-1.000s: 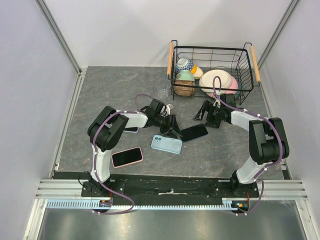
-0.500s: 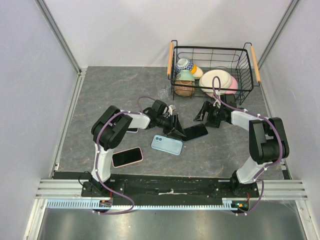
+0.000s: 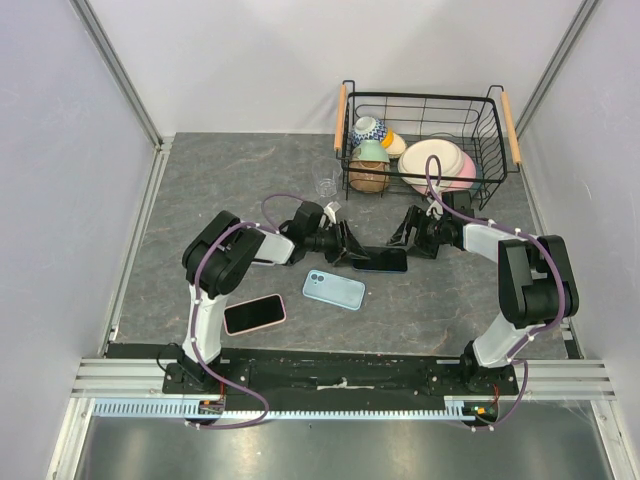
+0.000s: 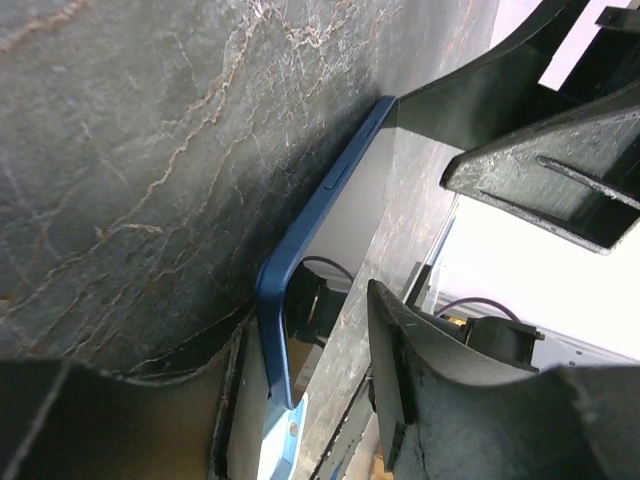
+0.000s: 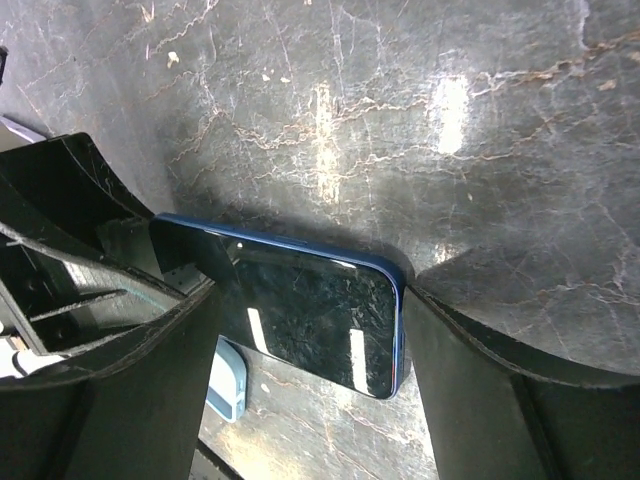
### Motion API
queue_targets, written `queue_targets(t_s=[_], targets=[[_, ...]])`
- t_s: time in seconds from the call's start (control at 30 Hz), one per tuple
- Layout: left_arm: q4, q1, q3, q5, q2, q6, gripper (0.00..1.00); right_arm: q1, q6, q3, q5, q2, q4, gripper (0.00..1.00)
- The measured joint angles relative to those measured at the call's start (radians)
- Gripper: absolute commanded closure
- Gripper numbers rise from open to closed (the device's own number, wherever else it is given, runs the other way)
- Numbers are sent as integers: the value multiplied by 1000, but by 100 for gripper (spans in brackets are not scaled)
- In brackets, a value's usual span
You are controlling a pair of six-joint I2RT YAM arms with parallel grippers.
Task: Put the phone into the phone case
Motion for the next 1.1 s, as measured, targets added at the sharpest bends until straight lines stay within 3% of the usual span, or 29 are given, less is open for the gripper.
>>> queue_targets(t_s=[0.07,0.3,0.4,0.67,1.1], targets=[[22,2,-8,-11,1,-5,61,0,3,-4,-11,0,2,20],[122,6,-10,16,8,-41,92,-1,10,-4,-27,2,-1,19],[168,8,-6,26,15,-55,98,-1,10,-4,-27,2,-1,18],[150,15,3,39,24,-49,98,0,14,-3,-30,-2,-2,13],[-213,82,1,-66,-208,203,98,21,-21,2,6,-54,-176,11]])
